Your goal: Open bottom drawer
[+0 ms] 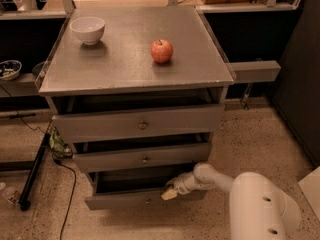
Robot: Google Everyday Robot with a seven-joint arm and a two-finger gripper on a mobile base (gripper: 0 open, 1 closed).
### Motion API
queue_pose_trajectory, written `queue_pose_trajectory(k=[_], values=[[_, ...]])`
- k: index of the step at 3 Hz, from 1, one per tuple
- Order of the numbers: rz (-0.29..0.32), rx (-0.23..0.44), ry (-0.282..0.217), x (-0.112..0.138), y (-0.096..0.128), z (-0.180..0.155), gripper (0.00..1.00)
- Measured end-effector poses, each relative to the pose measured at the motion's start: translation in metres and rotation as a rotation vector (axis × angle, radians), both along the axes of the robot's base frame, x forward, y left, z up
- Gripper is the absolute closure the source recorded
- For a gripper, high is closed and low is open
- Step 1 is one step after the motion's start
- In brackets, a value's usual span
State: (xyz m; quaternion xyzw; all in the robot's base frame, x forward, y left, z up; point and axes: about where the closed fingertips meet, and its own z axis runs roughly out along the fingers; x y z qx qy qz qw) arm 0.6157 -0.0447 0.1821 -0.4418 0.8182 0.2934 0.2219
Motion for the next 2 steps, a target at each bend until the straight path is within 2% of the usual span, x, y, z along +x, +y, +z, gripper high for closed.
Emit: queue_pose_trajectory(k=[2], values=[[-0.002,0.002,-0.001,0.0079,-0.0055,0.0025,1.00]])
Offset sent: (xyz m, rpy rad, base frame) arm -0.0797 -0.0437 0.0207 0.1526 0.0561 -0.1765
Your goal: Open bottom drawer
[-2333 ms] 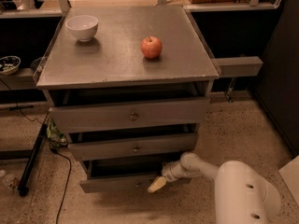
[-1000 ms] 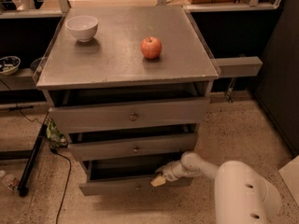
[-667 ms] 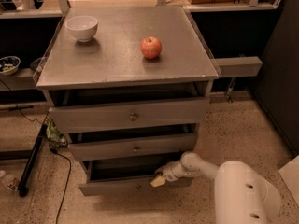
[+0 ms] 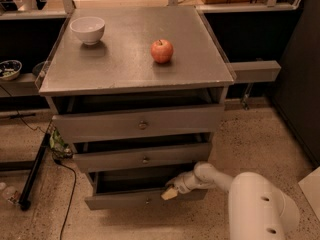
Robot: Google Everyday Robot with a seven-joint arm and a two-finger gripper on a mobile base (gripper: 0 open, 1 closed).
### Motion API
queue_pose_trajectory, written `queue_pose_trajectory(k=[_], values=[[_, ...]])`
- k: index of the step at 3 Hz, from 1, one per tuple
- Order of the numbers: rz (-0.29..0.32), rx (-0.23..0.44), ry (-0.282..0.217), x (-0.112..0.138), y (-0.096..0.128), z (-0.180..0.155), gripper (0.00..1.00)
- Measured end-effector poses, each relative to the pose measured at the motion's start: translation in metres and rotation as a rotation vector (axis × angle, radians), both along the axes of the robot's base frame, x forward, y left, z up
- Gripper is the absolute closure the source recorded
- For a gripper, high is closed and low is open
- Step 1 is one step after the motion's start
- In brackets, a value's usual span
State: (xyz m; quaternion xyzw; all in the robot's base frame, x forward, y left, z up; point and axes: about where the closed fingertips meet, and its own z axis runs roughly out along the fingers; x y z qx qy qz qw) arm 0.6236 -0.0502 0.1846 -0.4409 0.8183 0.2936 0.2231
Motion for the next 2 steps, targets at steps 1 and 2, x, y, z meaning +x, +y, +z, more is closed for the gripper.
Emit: queue_pose_trajectory(k=[1,2], values=[[-0.017,0.013,-0.014,0.005,-0.001,0.007,1.00],[-0.040,0.031,-0.008,-0.007,-0.002,0.007,1.00]])
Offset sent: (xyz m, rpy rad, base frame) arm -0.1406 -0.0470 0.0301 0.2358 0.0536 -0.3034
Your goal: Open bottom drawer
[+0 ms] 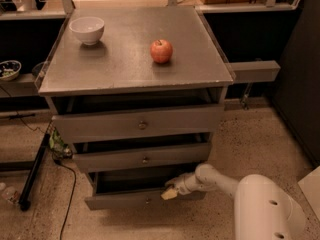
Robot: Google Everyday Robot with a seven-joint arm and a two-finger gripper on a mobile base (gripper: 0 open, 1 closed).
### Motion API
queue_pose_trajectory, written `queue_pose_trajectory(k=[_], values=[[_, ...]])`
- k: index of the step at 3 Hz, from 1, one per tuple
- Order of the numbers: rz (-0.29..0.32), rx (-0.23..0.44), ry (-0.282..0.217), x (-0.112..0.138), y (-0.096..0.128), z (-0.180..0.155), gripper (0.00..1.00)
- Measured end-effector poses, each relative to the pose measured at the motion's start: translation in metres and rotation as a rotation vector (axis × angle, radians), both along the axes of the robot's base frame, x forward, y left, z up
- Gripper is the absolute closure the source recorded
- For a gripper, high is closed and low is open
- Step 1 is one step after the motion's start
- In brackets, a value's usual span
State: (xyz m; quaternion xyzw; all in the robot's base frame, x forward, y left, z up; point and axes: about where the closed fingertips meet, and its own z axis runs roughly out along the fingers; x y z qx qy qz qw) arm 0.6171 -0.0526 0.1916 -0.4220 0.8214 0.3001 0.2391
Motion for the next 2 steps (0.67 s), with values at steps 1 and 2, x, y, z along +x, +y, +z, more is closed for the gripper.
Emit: queue_pose_trajectory(k=[1,2], values=[[-0.011,0.009,0.003,-0.0048,0.0004,0.0008,1.00],[-0.018,0.022,0.007,-0.0099,0.0012,0.0017,1.00]])
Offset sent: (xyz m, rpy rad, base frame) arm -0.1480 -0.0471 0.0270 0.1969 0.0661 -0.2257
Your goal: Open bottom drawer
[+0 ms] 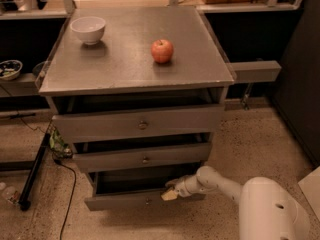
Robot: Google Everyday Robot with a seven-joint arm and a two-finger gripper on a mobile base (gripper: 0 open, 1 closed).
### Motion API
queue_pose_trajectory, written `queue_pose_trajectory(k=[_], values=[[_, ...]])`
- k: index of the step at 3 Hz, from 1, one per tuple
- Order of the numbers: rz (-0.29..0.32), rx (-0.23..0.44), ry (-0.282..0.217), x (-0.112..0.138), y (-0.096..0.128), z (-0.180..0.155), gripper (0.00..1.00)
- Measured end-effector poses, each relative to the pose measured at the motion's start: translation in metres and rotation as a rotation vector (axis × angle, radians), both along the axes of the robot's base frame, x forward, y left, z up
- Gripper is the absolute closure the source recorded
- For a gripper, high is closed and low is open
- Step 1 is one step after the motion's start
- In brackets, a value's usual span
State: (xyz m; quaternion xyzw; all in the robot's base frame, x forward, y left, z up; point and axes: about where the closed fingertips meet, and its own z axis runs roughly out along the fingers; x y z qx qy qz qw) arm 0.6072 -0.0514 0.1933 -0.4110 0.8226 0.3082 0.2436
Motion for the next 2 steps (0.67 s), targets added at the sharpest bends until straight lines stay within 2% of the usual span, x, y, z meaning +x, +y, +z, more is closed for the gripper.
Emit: queue_pose_trajectory(k=[2], values=[[0.000,0.007,0.012,0.0046,0.0026,-0.0028,1.00]])
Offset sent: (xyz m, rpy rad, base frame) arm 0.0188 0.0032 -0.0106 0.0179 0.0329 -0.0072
